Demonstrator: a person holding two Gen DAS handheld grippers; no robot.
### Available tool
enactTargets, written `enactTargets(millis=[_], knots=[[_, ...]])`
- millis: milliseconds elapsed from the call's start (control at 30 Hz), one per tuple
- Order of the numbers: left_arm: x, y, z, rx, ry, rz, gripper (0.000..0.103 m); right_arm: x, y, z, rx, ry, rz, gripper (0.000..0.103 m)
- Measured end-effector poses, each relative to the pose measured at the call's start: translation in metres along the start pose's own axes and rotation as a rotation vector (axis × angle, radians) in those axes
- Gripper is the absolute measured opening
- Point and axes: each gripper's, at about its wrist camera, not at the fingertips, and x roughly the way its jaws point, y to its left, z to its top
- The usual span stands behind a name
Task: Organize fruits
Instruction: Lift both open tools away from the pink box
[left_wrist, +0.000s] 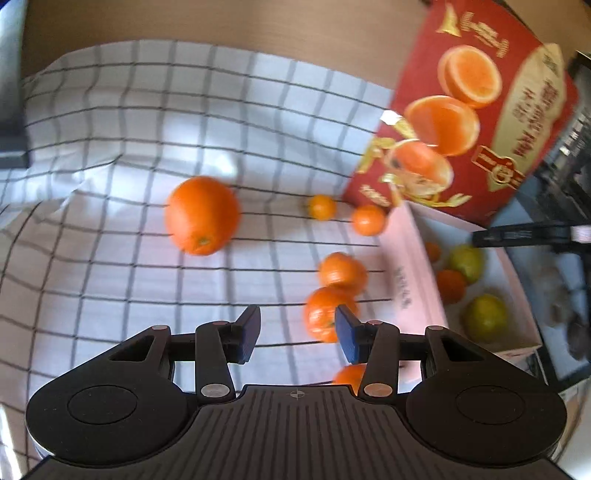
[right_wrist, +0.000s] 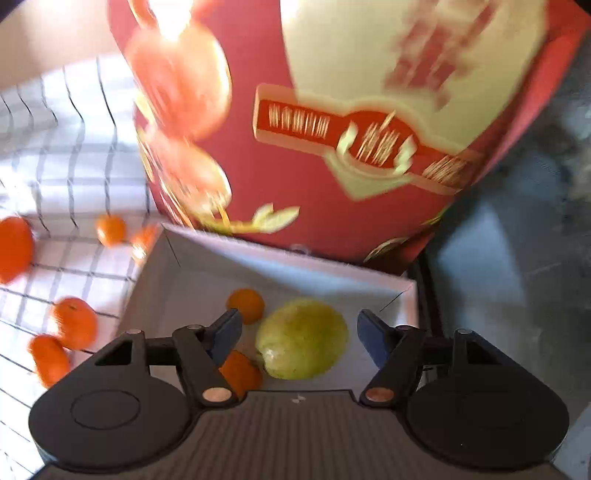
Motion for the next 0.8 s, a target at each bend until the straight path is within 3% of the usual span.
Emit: enactTargets(millis=[167,367,600,800], knots=[[-0.006,0.013,-0.006,-0.011,0.003,0.006,0.049,-0.05,0.012,-0.028,0.015,-0.132,0.012,0.071],[-0.009,0.02,-0.016,-0.004,0.015,0.012,0.049,-0.088,0.055,-0.072,-0.027,-0.241,0.029,0.074],[-0.018,0.036,-0.031,-0.026,0.025,0.02,0.049,-0.108,0.086,-0.123,-0.034,-0.292,0.117,0.075],[-0.024,0.046,-0.037,-0.046,0.02,0.028,0.049,-0.105,0.119,-0.155,-0.096,-0.295,0.116,0.074]])
